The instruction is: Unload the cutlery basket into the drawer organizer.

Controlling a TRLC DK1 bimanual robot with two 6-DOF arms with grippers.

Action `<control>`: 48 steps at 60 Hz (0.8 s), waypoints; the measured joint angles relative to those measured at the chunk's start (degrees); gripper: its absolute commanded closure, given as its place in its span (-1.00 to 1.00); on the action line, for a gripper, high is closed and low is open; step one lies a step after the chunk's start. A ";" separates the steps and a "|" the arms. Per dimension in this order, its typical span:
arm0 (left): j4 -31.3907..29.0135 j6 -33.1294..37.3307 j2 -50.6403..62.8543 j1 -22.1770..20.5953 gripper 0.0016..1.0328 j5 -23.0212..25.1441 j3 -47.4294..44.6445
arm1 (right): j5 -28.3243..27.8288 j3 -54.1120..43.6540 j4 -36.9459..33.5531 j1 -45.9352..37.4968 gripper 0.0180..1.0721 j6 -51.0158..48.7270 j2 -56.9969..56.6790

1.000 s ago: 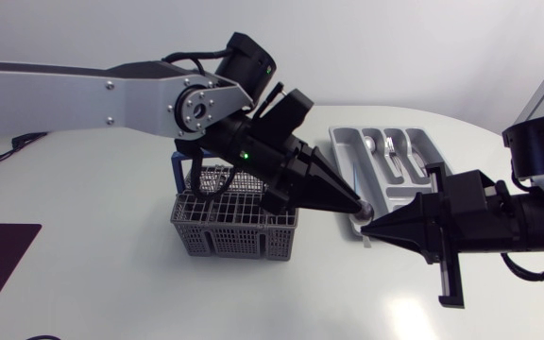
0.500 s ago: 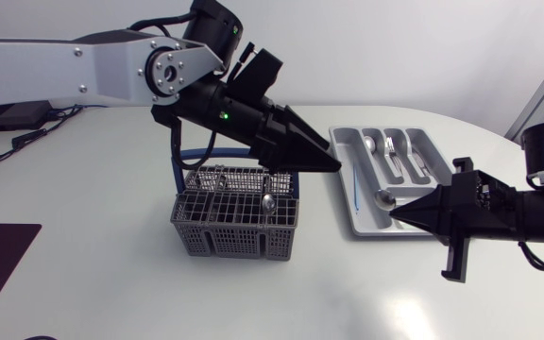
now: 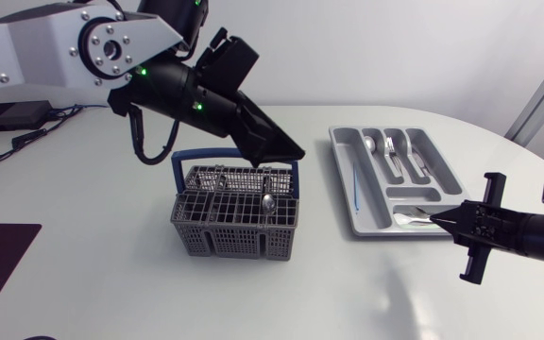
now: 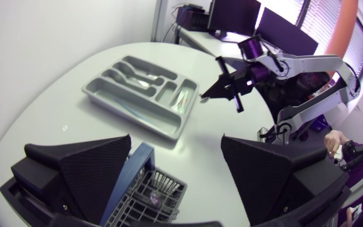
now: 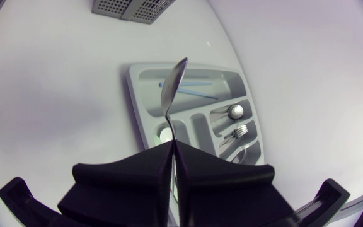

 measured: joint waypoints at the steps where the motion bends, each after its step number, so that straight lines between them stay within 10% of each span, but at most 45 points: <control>1: -0.50 0.00 0.00 0.13 -0.92 -0.81 -0.17 | 0.24 -0.28 0.68 -0.17 0.88 -0.37 0.15; 16: -2.84 0.90 0.55 -0.15 -0.91 -10.19 -2.19 | 5.49 -4.17 12.66 -1.07 0.88 -3.82 5.03; 48: -5.16 1.81 -0.33 -1.77 -0.91 -13.14 -3.74 | 11.37 -6.19 33.59 -1.05 0.84 -5.20 20.09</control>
